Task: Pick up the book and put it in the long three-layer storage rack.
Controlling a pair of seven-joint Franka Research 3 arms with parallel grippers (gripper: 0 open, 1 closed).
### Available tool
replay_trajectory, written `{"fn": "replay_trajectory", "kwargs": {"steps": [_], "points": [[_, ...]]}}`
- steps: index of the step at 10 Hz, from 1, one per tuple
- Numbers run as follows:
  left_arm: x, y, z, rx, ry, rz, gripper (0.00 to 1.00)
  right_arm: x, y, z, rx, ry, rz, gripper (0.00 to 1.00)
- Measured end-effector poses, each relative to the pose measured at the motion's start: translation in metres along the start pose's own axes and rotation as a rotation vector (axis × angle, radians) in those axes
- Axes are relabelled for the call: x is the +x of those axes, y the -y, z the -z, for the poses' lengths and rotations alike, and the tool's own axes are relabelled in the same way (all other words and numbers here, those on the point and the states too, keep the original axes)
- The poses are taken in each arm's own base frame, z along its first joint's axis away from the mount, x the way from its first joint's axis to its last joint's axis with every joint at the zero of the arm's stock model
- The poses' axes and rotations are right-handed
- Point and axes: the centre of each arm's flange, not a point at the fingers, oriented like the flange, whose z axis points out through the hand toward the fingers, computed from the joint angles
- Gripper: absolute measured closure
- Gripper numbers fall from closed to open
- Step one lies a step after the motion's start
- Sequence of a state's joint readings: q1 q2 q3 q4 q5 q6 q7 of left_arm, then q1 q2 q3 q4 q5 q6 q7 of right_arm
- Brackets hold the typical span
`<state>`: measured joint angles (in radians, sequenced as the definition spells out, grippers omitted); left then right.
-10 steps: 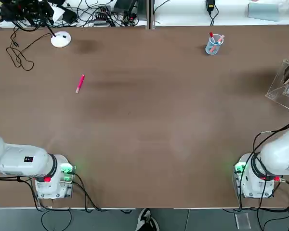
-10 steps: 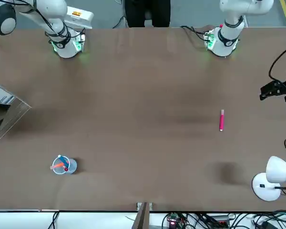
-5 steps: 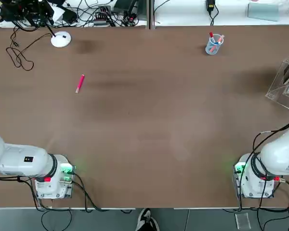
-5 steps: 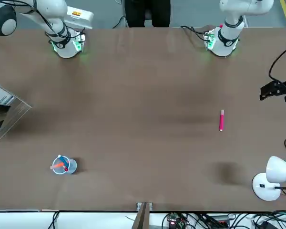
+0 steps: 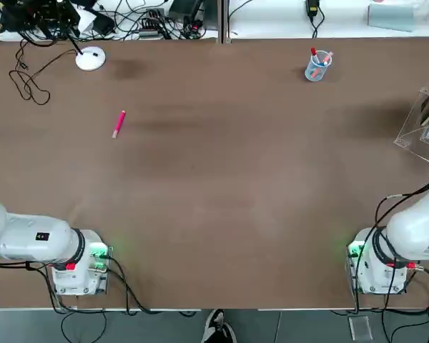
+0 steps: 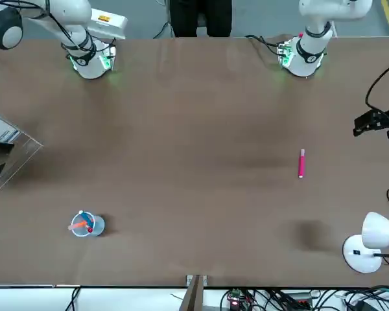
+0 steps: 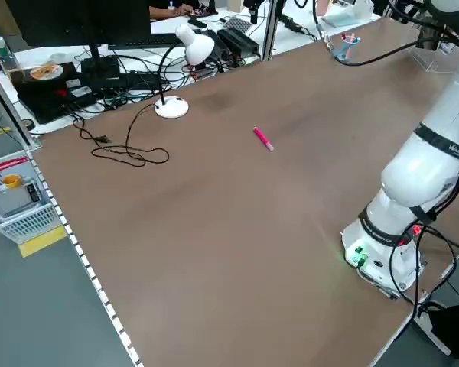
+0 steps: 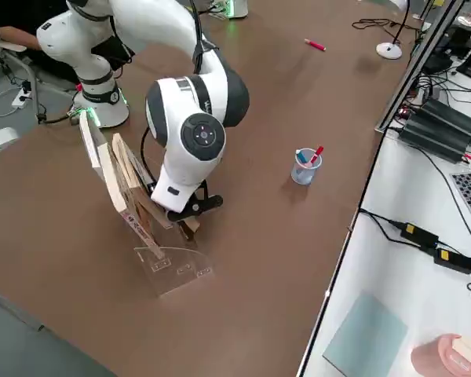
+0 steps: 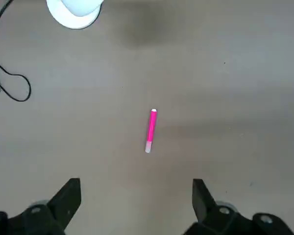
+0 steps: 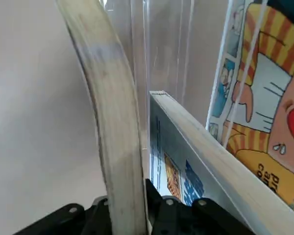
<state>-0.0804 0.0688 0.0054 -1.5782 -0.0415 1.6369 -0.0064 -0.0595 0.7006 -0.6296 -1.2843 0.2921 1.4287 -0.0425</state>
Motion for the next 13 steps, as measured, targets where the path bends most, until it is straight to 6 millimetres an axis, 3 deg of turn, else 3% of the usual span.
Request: {"fn": "replay_trajectory", "kwargs": {"steps": [13], "points": [[0.0001,-0.0001,-0.0002,0.0,0.0,0.0,0.0,0.0066,0.0045,-0.003,0.026,-0.013,-0.096,0.82]]}}
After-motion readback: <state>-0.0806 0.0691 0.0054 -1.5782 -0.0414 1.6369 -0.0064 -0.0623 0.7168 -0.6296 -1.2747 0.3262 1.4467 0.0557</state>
